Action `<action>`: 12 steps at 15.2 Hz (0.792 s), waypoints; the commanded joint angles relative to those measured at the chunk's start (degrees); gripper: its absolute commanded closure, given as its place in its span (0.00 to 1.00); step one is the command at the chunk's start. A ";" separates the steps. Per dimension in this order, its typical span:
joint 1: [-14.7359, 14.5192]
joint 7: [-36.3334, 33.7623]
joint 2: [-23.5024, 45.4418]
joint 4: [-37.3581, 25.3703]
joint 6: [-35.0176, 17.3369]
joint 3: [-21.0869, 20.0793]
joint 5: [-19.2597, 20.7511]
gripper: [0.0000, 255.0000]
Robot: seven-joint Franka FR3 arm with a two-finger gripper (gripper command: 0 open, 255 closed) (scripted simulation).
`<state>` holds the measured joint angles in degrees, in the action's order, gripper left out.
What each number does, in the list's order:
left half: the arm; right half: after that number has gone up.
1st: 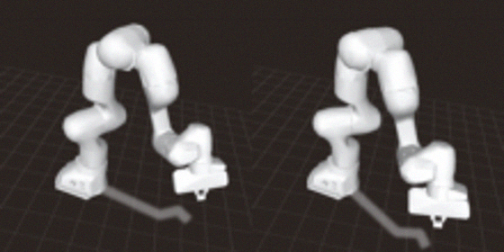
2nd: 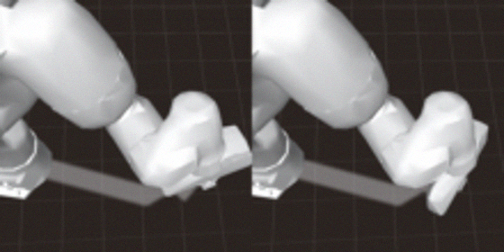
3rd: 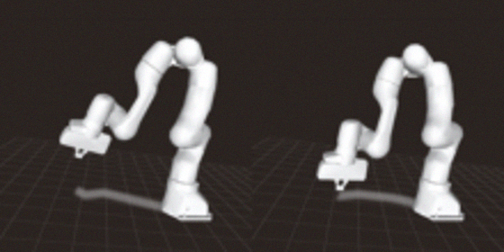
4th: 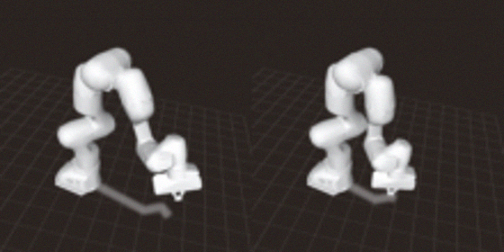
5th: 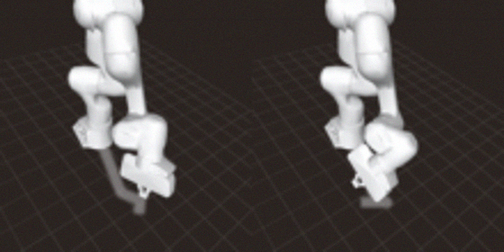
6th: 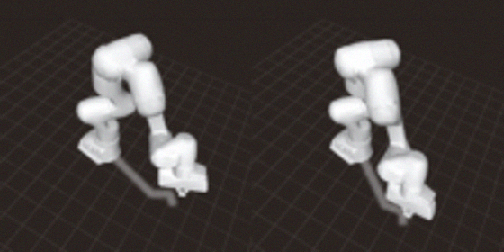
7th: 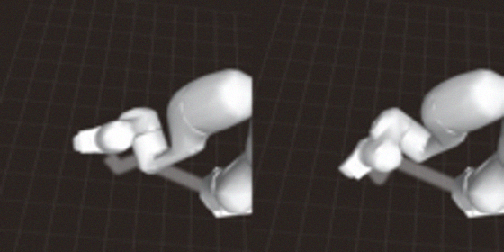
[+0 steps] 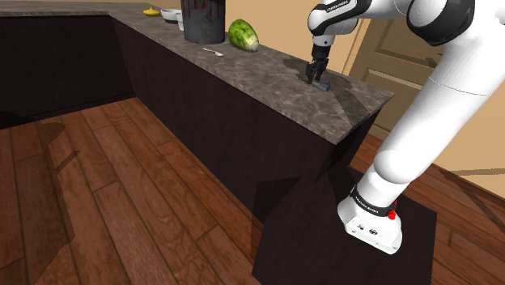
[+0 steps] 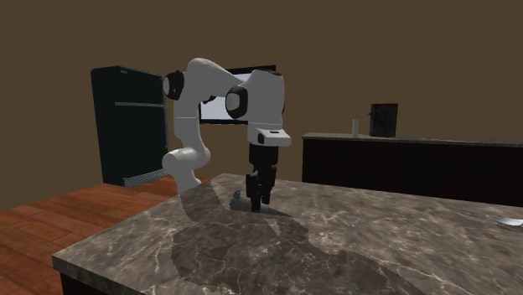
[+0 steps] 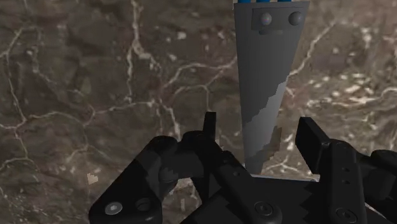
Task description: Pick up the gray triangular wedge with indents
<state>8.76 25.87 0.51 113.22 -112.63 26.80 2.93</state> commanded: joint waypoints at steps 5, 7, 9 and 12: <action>0.01 0.01 -0.02 0.12 -0.13 0.01 0.01 1.00; 0.01 0.01 -0.02 0.12 -0.13 0.01 0.01 1.00; -0.02 -0.05 -0.04 0.17 -0.15 -0.02 0.02 1.00; -0.08 -0.14 -0.61 -1.56 2.10 -0.07 0.24 1.00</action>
<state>8.66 25.65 -0.01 112.26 -111.23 26.70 3.15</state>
